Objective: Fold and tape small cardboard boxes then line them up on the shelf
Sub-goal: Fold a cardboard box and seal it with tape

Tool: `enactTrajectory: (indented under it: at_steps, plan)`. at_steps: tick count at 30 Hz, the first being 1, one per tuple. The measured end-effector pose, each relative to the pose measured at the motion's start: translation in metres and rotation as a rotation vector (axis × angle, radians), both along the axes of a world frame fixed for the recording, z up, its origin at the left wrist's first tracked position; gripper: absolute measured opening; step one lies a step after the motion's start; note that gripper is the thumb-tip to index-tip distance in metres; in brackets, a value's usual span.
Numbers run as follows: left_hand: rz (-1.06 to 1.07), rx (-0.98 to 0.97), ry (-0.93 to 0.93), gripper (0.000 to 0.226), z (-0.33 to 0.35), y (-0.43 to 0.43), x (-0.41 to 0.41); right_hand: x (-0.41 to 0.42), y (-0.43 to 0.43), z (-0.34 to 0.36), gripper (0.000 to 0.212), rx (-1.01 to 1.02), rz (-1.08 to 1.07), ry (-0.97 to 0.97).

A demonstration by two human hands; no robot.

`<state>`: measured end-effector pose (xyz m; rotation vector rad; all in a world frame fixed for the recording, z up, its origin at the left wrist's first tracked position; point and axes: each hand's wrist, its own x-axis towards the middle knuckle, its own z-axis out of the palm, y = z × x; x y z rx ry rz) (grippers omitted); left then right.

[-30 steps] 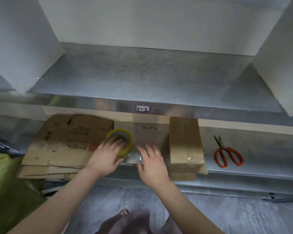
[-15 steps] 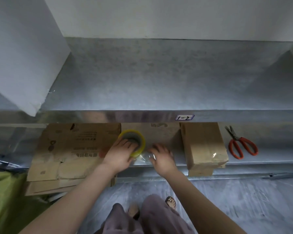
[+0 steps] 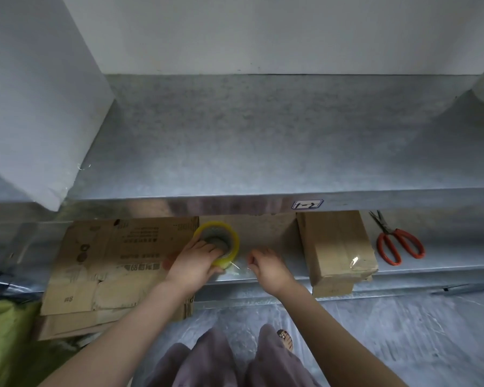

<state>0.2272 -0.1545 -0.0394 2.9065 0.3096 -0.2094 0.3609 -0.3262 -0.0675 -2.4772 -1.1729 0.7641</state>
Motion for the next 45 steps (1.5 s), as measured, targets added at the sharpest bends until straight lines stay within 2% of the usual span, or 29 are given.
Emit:
enactTrajectory:
  at_steps: [6, 10, 12, 15, 19, 21, 24, 30, 34, 41, 45]
  plan:
    - [-0.031, -0.072, -0.014, 0.054, 0.020, 0.001, -0.005, -0.011, -0.006, 0.016, 0.023, 0.077, -0.147, 0.070]
    - [-0.022, -0.277, -0.129, 0.054, 0.044, -0.006, -0.012, -0.018, -0.015, 0.040, 0.022, 0.142, -0.203, 0.107]
    - [0.023, -0.404, -0.162, 0.048, 0.057, -0.012, -0.017, -0.022, -0.026, 0.059, 0.019, 0.181, -0.277, 0.110]
    - [0.051, -0.491, -0.184, 0.033, 0.072, -0.022, -0.021, -0.025, -0.048, 0.090, 0.006, 0.249, -0.317, 0.167]
    - [0.110, -0.625, -0.209, 0.021, 0.094, -0.039, -0.021, -0.026, -0.075, 0.127, 0.009, 0.251, -0.303, 0.260]
    - [0.105, -0.673, -0.184, 0.035, 0.104, -0.050, -0.020, -0.024, -0.085, 0.139, 0.006, 0.279, -0.310, 0.242]
    - [0.069, -0.620, -0.162, 0.057, 0.114, -0.070, -0.017, -0.016, -0.101, 0.153, 0.004, 0.340, -0.326, 0.190]
    - [0.130, -0.544, -0.317, 0.051, 0.129, -0.116, 0.001, 0.017, -0.149, 0.162, 0.021, 0.371, -0.266, -0.009]
    - [0.173, -0.513, -0.350, 0.051, 0.129, -0.158, 0.012, 0.044, -0.181, 0.156, 0.017, 0.377, -0.325, 0.125]
    - [0.427, -0.392, -0.274, 0.050, 0.122, -0.189, 0.015, 0.072, -0.208, 0.161, 0.017, 0.445, -0.280, 0.223]
    - [0.396, -0.478, -0.293, 0.049, 0.129, -0.192, 0.015, 0.081, -0.214, 0.160, 0.015, 0.490, -0.327, 0.281]
